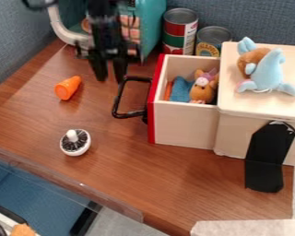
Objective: Open the drawer
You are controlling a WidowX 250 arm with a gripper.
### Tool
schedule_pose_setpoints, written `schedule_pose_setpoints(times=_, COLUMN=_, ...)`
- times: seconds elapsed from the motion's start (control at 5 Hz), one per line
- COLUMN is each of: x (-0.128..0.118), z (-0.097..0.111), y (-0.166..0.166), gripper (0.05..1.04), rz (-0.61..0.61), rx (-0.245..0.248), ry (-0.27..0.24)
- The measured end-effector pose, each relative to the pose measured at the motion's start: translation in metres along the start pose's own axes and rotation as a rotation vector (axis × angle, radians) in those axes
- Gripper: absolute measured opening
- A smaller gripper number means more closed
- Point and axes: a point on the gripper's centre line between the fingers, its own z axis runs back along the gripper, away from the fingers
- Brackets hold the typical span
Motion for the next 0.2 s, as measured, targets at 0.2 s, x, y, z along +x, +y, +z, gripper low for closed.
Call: schedule_pose_setpoints(times=0.2, x=-0.0040, z=0.0210, y=0.0011, gripper=0.938, rz=-0.058, rx=0.038, ry=-0.002)
